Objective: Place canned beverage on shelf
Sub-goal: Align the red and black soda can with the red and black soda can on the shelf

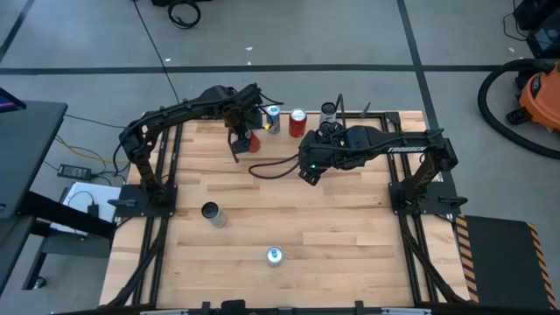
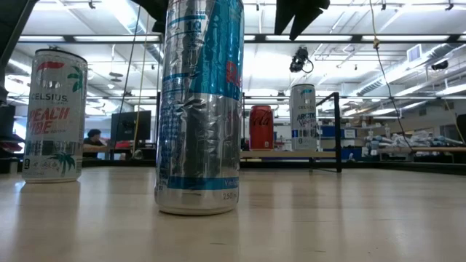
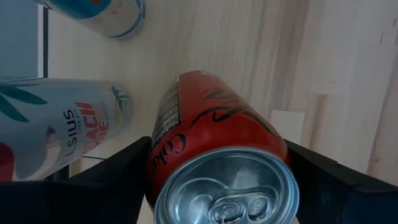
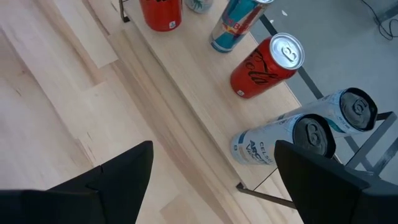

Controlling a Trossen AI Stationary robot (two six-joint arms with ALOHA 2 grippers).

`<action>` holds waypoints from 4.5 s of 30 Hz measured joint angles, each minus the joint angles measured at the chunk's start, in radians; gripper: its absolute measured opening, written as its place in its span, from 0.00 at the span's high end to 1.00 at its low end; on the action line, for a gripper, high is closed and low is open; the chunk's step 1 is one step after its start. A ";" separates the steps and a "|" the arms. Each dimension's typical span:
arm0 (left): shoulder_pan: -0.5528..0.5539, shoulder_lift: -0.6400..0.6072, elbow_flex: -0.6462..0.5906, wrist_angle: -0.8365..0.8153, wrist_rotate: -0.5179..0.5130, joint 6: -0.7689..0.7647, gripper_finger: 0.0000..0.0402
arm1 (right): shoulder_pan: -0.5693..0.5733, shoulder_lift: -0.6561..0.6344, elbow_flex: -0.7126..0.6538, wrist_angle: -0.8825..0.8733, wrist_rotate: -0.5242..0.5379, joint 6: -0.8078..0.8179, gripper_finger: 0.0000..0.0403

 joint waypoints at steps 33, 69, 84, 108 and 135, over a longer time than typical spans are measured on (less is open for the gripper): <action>-0.003 -0.002 0.000 0.019 -0.037 0.030 0.12 | 0.002 0.000 0.000 0.000 -0.011 -0.008 0.14; -0.091 -0.068 0.563 -0.466 0.000 -0.106 0.12 | -0.105 0.017 0.000 0.328 -0.130 -0.251 0.14; -0.085 -0.101 0.563 -0.466 0.019 -0.108 0.12 | -0.241 0.198 0.000 0.650 -0.300 -0.554 0.14; -0.028 -0.244 0.563 -0.465 0.013 -0.094 0.12 | -0.339 0.395 0.000 0.982 -0.371 -0.655 0.14; 0.018 -0.252 0.563 -0.463 0.014 -0.084 0.12 | -0.366 0.444 0.000 1.064 -0.447 -0.591 0.17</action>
